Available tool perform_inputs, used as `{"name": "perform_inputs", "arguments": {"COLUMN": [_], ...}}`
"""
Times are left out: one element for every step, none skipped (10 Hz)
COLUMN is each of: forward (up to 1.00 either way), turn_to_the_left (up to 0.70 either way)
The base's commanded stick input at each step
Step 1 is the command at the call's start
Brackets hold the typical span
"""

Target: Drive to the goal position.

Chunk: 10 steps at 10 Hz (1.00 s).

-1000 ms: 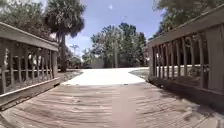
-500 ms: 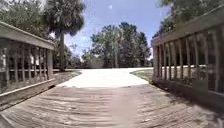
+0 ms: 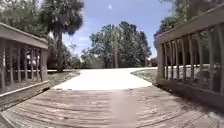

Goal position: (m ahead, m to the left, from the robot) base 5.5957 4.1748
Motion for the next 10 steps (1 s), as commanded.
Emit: {"name": "perform_inputs", "arguments": {"forward": [0.50,0.50,0.50,0.50,0.50,0.50,0.50,0.50,0.50,0.50], "turn_to_the_left": [0.00,0.00,0.00,0.00,0.00,0.00,0.00,0.00,0.00,0.00]}}
